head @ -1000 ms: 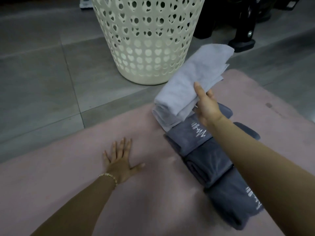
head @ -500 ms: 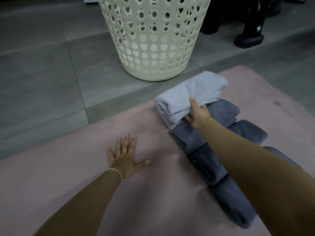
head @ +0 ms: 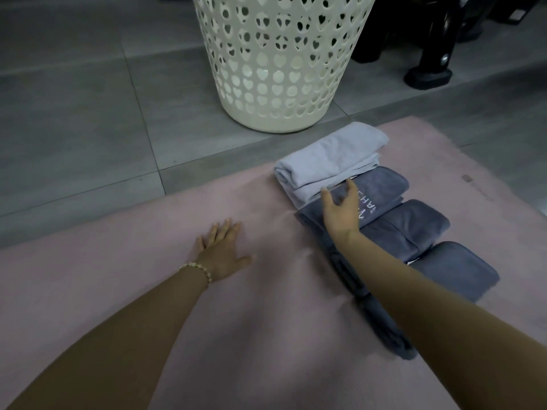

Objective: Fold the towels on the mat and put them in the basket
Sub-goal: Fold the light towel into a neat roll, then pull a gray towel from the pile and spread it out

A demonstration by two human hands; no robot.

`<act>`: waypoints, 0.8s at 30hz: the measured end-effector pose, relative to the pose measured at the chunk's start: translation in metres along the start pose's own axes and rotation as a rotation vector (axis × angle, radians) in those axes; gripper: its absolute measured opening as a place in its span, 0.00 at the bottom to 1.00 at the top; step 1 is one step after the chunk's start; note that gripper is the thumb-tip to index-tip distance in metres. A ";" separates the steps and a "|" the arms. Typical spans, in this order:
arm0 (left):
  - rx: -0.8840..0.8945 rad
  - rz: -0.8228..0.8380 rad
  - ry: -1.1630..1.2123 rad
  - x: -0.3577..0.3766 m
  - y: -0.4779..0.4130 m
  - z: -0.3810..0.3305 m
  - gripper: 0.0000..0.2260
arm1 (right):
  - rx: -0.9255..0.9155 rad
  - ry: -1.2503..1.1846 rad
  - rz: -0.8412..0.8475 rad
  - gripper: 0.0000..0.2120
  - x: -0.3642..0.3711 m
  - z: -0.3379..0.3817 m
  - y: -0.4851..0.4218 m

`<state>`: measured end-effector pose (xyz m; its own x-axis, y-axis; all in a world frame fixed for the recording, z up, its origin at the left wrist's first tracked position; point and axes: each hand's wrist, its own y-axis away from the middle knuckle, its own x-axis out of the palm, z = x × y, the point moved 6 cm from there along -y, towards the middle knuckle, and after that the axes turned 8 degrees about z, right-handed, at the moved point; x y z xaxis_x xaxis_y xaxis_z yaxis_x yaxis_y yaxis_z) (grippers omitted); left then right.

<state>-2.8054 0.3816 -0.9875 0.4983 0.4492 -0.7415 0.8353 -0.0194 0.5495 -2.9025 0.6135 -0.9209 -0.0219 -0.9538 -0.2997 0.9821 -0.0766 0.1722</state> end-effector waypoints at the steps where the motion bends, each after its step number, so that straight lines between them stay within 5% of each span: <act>1: 0.040 -0.011 0.061 -0.002 0.009 0.001 0.42 | -0.098 0.103 0.057 0.31 0.004 0.006 0.015; 5: 0.122 -0.043 0.050 -0.013 0.070 0.022 0.39 | -0.344 0.533 0.371 0.32 0.044 0.012 0.083; 12: -0.073 -0.046 0.034 -0.015 0.236 0.147 0.23 | -0.407 0.906 0.865 0.32 0.155 0.032 0.224; 24: -0.582 -0.443 0.293 0.007 0.534 0.358 0.28 | -0.612 1.014 1.239 0.30 0.358 0.105 0.448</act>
<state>-2.2724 0.0550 -0.8372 -0.0021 0.5243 -0.8516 0.6452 0.6513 0.3994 -2.4904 0.2069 -0.8531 0.6304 0.2169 -0.7454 0.2483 0.8534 0.4583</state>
